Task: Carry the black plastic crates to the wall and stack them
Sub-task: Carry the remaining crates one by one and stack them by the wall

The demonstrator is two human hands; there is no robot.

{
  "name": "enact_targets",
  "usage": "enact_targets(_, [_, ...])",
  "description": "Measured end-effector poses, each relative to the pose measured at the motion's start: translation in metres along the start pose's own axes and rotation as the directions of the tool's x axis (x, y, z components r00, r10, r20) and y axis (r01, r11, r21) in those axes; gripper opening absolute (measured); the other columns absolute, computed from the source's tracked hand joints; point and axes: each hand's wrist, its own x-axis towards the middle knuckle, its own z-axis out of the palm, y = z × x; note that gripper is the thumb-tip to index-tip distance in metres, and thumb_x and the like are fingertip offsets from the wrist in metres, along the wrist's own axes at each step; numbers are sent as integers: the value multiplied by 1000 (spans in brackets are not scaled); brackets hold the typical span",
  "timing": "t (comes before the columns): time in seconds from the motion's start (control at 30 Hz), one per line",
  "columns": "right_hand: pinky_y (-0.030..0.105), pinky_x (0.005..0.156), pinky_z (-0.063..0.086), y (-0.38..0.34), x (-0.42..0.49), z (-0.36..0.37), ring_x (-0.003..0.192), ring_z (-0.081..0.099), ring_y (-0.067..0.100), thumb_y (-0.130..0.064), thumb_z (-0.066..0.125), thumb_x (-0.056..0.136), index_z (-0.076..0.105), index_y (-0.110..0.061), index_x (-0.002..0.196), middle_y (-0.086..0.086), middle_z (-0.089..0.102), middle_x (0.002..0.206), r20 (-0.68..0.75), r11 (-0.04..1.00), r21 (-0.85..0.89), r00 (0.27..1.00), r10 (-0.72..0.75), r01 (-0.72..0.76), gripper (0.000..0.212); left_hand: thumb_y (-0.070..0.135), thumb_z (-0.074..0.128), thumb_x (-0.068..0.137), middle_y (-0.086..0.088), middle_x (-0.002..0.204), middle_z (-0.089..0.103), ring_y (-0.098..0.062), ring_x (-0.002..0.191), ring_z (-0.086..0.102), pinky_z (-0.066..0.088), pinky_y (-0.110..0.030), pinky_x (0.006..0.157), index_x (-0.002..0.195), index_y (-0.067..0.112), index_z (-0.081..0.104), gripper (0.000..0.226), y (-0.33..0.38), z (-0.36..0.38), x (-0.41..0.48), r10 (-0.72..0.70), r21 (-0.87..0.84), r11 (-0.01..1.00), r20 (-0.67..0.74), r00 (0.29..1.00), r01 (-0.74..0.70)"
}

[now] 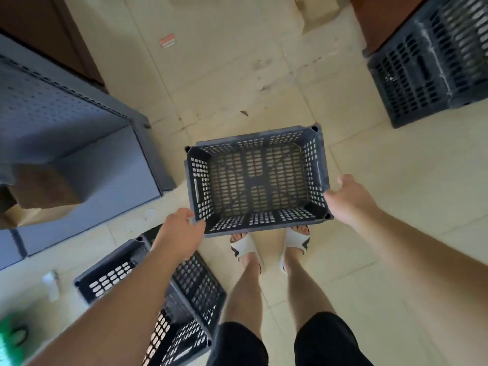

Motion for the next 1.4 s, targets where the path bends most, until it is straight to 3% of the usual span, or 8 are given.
enact_targets(0.27, [38,70,54,13,84,77,96,66,35,-26,53,93,37,-14,146,15,58,126,-24,998,39,999,49,-48,56,40,56,96,3,108,61,-12,78,59,41,-29,62,137,19,52,46,-42,38,116,-107,-53,993,-40,994,104])
enact_targets(0.4, [49,91,52,22,126,106,112,59,41,-25,56,92,36,-11,146,18,49,135,-118,998,50,992,42,-37,59,40,56,97,-5,123,63,-31,100,65,52,-42,89,143,17,47,52,-46,61,167,-149,-104,985,-75,986,141])
enact_targets(0.6, [54,101,43,35,195,127,129,45,43,-29,55,96,28,-10,151,20,40,146,-249,998,15,966,67,-65,64,28,59,94,-11,137,52,-31,108,57,50,-45,87,147,14,43,56,-42,92,228,-210,-297,946,-269,940,127])
enact_targets(0.73, [49,92,49,42,230,136,113,58,41,-32,51,99,37,-13,140,16,55,133,-196,995,91,979,53,-35,48,26,56,97,-2,99,63,-22,83,60,48,-37,76,131,13,56,37,-42,108,255,-257,-440,884,-182,949,155])
enact_targets(0.87, [50,94,53,50,253,139,104,65,35,-32,48,100,50,-14,124,10,65,118,-164,966,259,984,67,-23,30,23,57,95,-4,106,70,-21,97,67,48,-49,105,119,10,61,27,-47,112,271,-298,-638,747,-65,952,190])
enact_targets(1.0, [53,91,56,56,255,133,96,68,30,-31,48,98,56,-19,111,7,68,105,-118,928,370,988,100,-50,19,21,58,96,-4,92,64,-21,87,59,48,-48,108,116,11,63,24,-41,107,266,-301,-688,700,-39,953,193])
enact_targets(1.33, [48,80,59,106,144,55,88,69,31,-29,46,98,57,-19,106,7,69,98,-140,895,431,971,192,-114,16,20,51,101,-4,91,69,-19,84,65,50,-46,104,123,5,63,29,1,43,153,-239,-538,831,-112,965,143])
enact_targets(1.4, [48,80,59,118,107,30,87,69,31,-29,45,98,55,-21,104,7,69,98,-147,891,436,967,209,-126,14,22,48,103,-3,91,68,-15,80,64,51,-37,90,126,4,62,32,16,27,117,-210,-482,868,-136,968,121])
